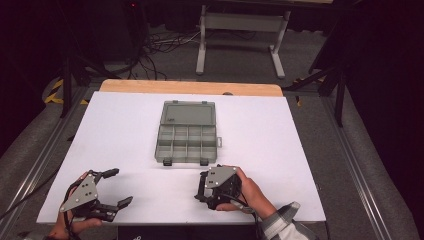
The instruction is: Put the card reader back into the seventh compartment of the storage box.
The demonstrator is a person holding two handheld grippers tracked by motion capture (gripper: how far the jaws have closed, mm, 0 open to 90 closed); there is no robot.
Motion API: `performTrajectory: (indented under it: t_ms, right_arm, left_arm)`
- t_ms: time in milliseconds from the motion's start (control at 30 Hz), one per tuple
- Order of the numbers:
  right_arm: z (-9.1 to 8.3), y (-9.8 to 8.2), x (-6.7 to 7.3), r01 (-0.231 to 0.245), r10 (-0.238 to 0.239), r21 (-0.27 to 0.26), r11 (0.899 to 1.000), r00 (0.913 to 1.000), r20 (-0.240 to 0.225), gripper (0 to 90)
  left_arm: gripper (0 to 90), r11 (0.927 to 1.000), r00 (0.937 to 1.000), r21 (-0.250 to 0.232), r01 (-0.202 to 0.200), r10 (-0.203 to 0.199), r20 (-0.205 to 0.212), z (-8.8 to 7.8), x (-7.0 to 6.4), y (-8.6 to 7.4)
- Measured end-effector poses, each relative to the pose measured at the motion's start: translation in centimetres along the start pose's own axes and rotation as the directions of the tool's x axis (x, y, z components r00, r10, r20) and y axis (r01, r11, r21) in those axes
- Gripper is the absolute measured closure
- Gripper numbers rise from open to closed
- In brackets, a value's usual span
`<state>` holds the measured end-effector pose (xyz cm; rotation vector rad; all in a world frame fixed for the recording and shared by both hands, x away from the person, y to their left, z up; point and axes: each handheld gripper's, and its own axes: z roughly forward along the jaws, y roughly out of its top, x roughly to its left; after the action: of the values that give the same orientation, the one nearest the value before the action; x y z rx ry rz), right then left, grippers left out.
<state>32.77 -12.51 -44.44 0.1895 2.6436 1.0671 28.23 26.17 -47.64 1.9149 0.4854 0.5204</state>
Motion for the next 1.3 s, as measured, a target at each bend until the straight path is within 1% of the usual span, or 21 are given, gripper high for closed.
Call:
performTrajectory:
  t_ms: [333, 400, 433, 567, 700, 867, 933, 967, 1067, 1167, 1200, 1300]
  right_arm:
    - [-0.3, 0.2, -0.2, 0.000, 0.001, -0.017, 1.000, 0.9995, 0.032, 30.7]
    - [-0.4, 0.3, -0.3, -0.006, 0.007, -0.022, 1.000, 0.9994, 0.035, 30.7]
    - [-0.5, 0.3, -0.3, -0.003, 0.004, -0.025, 1.000, 0.9989, 0.047, 30.7]
    - [-0.6, 0.4, -0.4, -0.006, 0.007, -0.026, 1.000, 0.9986, 0.053, 30.7]
    - [-0.7, 0.5, -0.7, -0.006, 0.009, -0.030, 1.000, 0.9972, 0.075, 30.7]
    - [-0.9, 0.9, -1.1, -0.012, 0.016, -0.050, 0.999, 0.9954, 0.094, 30.7]
    - [-0.9, 1.0, -1.3, -0.007, 0.013, -0.056, 0.998, 0.9943, 0.106, 30.7]
    - [-0.9, 1.1, -1.3, -0.011, 0.017, -0.058, 0.998, 0.9940, 0.108, 30.7]
    - [-0.9, 1.3, -1.5, -0.004, 0.011, -0.060, 0.998, 0.9929, 0.118, 30.7]
    - [-0.8, 1.5, -1.6, 0.001, 0.006, -0.061, 0.998, 0.9929, 0.119, 30.7]
    - [-0.8, 1.6, -1.6, 0.005, 0.003, -0.059, 0.998, 0.9918, 0.128, 30.7]
    - [-0.7, 1.8, -1.8, 0.005, 0.003, -0.062, 0.998, 0.9907, 0.136, 30.7]
  left_arm:
    - [7.6, 1.0000, 1.0000, -0.002, 0.002, -0.002, 0.001, 0.0, 0.0, 0.0]
    - [7.7, 1.0000, 1.0000, -0.001, 0.002, -0.002, 0.001, 0.0, 0.0, 0.0]
    - [7.7, 1.0000, 1.0000, -0.001, 0.002, -0.002, 0.000, 0.0, 0.0, 0.0]
    - [7.6, 1.0000, 1.0000, -0.002, 0.004, -0.004, 0.001, 0.0, 0.0, 0.0]
    - [7.6, 1.0000, 1.0000, 0.000, 0.002, -0.002, 0.000, 0.0, 0.1, 0.0]
    - [7.6, 1.0000, 1.0000, 0.001, 0.004, -0.004, -0.001, 0.0, 0.1, -0.1]
    - [7.6, 1.0000, 1.0000, -0.001, 0.005, -0.005, -0.001, 0.0, 0.1, -0.1]
    - [7.6, 1.0000, 1.0000, 0.000, 0.005, -0.005, -0.001, 0.0, 0.1, -0.1]
    - [7.6, 1.0000, 1.0000, 0.000, 0.006, -0.006, -0.001, 0.0, 0.1, -0.1]
    - [7.6, 1.0000, 1.0000, 0.001, 0.006, -0.006, 0.000, 0.0, 0.1, -0.1]
    - [7.6, 1.0000, 1.0000, 0.001, 0.006, -0.006, 0.000, 0.0, 0.1, -0.1]
    - [7.6, 1.0000, 1.0000, -0.001, 0.006, -0.006, 0.000, 0.0, 0.1, -0.1]
